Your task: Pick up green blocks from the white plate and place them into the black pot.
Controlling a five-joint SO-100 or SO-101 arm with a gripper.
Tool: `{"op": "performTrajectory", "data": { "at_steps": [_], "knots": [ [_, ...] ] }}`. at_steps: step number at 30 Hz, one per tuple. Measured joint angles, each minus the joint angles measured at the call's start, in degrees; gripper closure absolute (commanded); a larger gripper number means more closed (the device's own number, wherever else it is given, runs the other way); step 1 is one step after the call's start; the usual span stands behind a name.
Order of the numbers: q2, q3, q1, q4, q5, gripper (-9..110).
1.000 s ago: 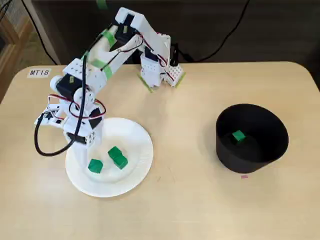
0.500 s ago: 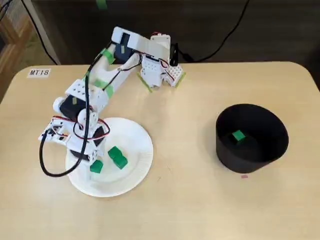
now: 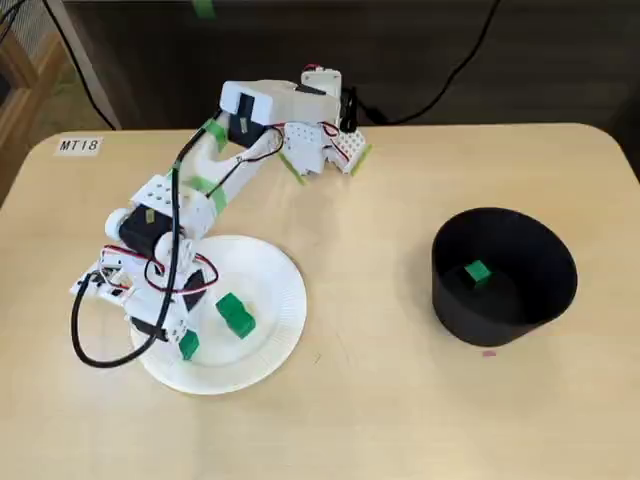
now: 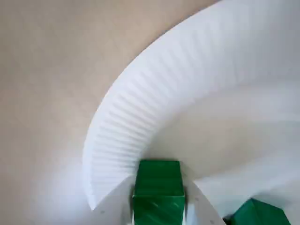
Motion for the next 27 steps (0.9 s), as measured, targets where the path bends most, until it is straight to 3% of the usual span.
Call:
{"op": "performTrajectory", "data": {
  "at_steps": [7,12,23,27],
  "knots": [
    [6.2,-13.5,-0.4,2.1,1.1,104],
    [12.2,-32.9,-5.8,2.1,5.0,104],
    [20.3,-37.4,-39.6,2.8,0.7,104],
    [25.4,-27.7,-45.4,2.8,0.2,104]
  ]
}}
